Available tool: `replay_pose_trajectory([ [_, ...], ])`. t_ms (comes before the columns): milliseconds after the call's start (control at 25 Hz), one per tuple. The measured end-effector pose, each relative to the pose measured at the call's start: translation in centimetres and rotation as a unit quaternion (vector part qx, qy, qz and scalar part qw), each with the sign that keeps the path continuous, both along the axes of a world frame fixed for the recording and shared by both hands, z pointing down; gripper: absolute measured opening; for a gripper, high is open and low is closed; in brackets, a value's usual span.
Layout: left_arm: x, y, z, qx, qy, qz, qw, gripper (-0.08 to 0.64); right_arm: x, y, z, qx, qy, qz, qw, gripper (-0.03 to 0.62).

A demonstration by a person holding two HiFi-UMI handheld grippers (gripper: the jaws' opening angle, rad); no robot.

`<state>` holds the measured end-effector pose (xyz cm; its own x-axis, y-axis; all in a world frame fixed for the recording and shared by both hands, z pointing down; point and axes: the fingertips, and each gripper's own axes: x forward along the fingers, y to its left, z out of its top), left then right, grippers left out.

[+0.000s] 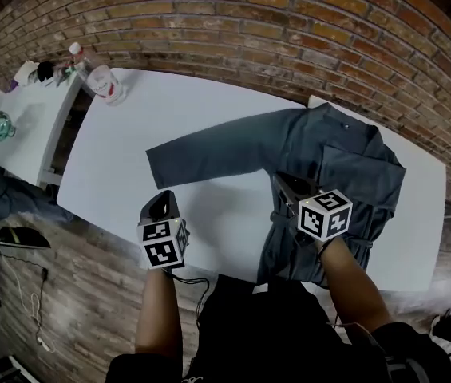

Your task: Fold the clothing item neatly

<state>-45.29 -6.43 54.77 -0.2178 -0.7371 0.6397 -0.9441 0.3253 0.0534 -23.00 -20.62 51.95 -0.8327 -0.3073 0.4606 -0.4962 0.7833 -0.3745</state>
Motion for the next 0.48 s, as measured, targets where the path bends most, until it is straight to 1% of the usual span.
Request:
replay_pose_trajectory([
  [120, -3.5, 1.0, 1.0, -0.033, -0.020, -0.017, 0.9991, -0.006, -1.0, 0.9, 0.2, -0.001, 0.003, -0.015, 1.000, 0.002],
  [240, -6.2, 0.6, 1.9, -0.056, -0.031, -0.024, 0.9977, -0.006, -1.5, 1.4, 0.5, -0.002, 0.008, -0.020, 1.000, 0.002],
  [400, -8.7, -1.0, 3.7, -0.083, -0.057, -0.014, 0.9949, -0.006, -1.4, 1.7, 0.8, -0.004, 0.013, -0.010, 1.000, 0.002],
  [480, -9.6, -2.0, 4.8, -0.095, -0.058, -0.005, 0.9938, -0.006, -1.3, 1.5, 0.8, -0.009, 0.009, 0.002, 1.000, 0.002],
])
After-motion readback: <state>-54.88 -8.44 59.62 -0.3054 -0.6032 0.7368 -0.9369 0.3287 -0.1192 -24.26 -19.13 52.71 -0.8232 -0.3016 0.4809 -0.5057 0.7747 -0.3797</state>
